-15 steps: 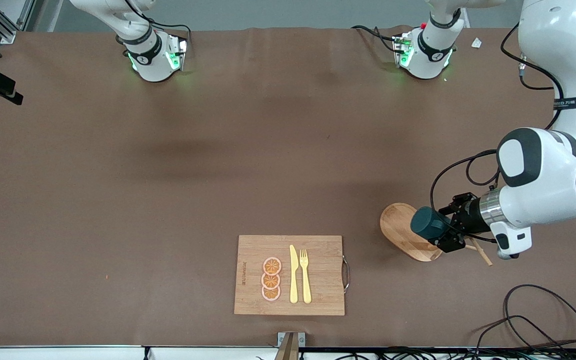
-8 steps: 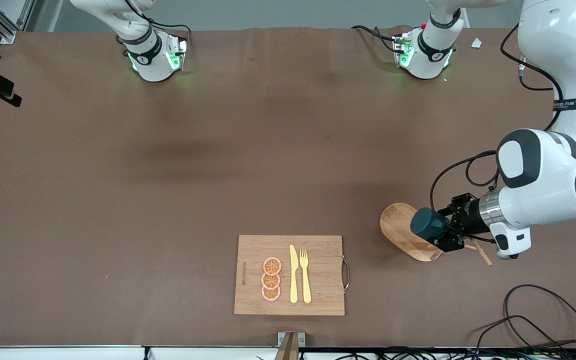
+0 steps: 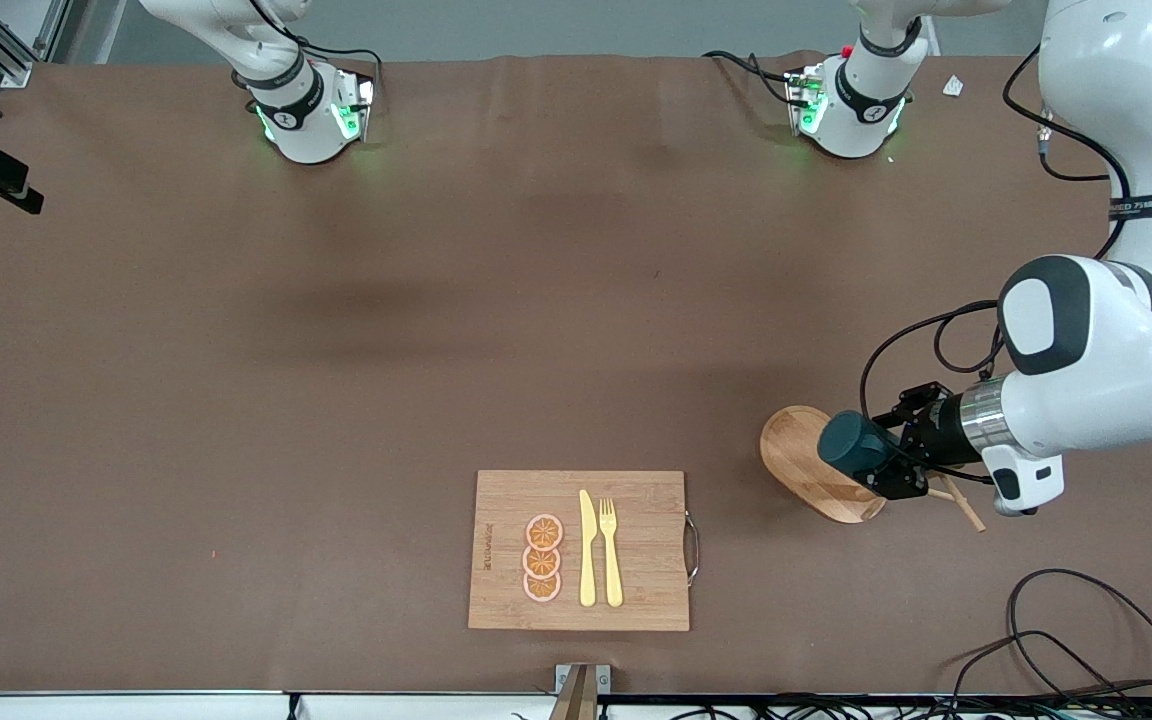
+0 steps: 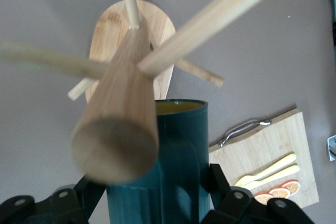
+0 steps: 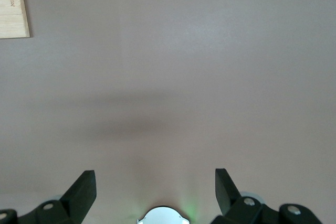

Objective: Transfer cup from left to right arm and place
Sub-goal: 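Lift the teal mug off the stand peg with the left gripper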

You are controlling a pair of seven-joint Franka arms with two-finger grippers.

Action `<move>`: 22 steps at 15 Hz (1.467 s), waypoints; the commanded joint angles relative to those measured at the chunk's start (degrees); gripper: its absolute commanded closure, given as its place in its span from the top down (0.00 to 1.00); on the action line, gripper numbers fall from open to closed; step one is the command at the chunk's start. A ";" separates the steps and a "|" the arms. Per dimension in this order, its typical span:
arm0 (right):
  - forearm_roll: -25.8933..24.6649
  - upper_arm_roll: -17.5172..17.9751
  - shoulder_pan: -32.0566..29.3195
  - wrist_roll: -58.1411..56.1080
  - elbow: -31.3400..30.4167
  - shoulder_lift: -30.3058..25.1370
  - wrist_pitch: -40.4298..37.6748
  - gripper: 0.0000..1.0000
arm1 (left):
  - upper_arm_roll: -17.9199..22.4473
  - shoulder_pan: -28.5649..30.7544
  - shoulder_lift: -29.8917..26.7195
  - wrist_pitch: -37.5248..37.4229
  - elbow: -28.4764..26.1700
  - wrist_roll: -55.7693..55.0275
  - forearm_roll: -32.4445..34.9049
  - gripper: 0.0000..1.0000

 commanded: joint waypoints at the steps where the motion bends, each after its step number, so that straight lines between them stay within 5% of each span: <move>1: 0.50 0.43 -0.63 -0.68 -1.05 -0.46 0.50 1.00 | -1.30 -0.16 -0.62 -4.54 2.68 -3.46 -0.58 0.76; 11: 0.50 0.43 -0.63 -2.61 -1.14 -0.46 0.67 1.00 | -10.97 -3.14 -2.99 -5.60 2.68 -22.70 0.38 0.74; 18: 0.50 0.43 -0.72 -2.61 -1.05 -0.46 0.94 1.00 | -10.98 -20.61 -1.32 -0.61 5.49 -29.05 10.03 0.75; 22: 0.50 0.43 -0.54 -2.61 -0.96 -0.46 1.46 1.00 | -10.98 -29.41 1.22 6.33 5.41 -31.25 23.55 0.75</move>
